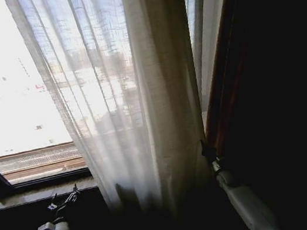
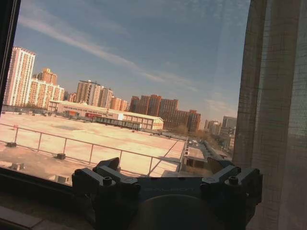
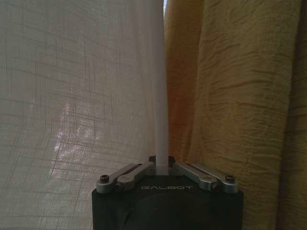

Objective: Open the curtains by pulling them apart, changing their state from closed to fully open.

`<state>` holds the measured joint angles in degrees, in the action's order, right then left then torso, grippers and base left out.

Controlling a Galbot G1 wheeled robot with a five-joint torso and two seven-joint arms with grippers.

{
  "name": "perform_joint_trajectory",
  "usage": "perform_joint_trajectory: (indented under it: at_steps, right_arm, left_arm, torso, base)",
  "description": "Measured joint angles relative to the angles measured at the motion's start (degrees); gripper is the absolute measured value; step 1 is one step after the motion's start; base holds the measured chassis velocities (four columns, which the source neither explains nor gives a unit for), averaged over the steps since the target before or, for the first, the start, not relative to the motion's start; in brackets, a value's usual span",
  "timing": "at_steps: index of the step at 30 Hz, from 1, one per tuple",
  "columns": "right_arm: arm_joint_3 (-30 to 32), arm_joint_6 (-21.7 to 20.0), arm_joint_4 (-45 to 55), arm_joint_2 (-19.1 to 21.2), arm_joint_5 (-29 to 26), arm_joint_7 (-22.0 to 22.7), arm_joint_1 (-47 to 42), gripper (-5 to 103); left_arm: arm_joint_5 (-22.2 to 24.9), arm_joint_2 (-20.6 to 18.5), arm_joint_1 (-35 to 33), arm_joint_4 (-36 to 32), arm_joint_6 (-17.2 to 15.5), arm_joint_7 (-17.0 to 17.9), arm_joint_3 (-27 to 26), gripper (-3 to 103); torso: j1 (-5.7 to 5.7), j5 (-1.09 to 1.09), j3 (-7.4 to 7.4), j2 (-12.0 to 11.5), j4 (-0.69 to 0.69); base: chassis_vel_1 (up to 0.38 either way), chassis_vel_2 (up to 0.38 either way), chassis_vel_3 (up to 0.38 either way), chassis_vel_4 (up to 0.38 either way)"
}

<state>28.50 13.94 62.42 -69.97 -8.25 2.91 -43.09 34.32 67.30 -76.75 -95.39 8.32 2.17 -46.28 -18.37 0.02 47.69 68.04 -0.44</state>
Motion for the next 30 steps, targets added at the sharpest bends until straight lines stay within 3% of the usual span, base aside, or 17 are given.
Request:
perform_joint_trajectory:
  at_steps: [13,19,21,22,25,28,30]
  right_arm:
    - [4.3,-1.6,-2.1,2.7,1.6,4.4,1.1,0]
    - [0.3,-2.8,6.3,3.1,-5.3,-2.3,-4.5,-1]
    - [-1.0,-2.9,9.4,3.2,-7.8,-5.6,-6.6,10]
    - [-1.0,-2.9,9.4,3.2,-7.8,-5.6,-6.6,10]
    - [-3.0,-3.0,13.8,3.4,-9.2,-6.8,-9.4,25]
    - [-4.0,-3.2,16.3,3.9,-9.9,-6.8,-10.9,31]
    - [-4.8,-3.3,18.4,4.5,-10.1,-7.0,-12.4,42]
  left_arm:
    - [0.0,0.0,0.0,0.0,0.0,0.0,0.0,100]
    - [0.0,0.0,0.0,0.0,0.0,0.0,0.0,100]
    - [0.0,0.0,0.0,0.0,0.0,0.0,0.0,100]
    - [0.0,0.0,0.0,0.0,0.0,0.0,0.0,100]
    - [0.0,0.0,0.0,0.0,0.0,0.0,0.0,100]
    - [0.0,0.0,0.0,0.0,0.0,0.0,0.0,100]
    - [0.0,0.0,0.0,0.0,0.0,0.0,0.0,100]
  torso:
    - [0.00,0.00,0.00,0.0,0.00]
    - [0.00,-0.02,0.00,0.0,0.03]
    - [0.00,-0.01,0.00,0.0,0.02]
    - [0.00,-0.01,0.00,0.0,0.02]
    - [0.00,-0.01,0.00,0.0,0.02]
    - [0.00,-0.02,0.00,0.0,0.02]
    - [0.00,-0.02,0.00,0.0,0.02]
  base:
    - [0.000,0.000,0.000,0.000]
    - [0.000,0.000,0.000,0.000]
    - [0.000,0.000,0.000,0.000]
    - [0.000,0.000,0.000,0.000]
    - [0.000,0.000,0.000,0.000]
    - [0.000,0.000,0.000,0.000]
    - [0.000,0.000,0.000,0.000]
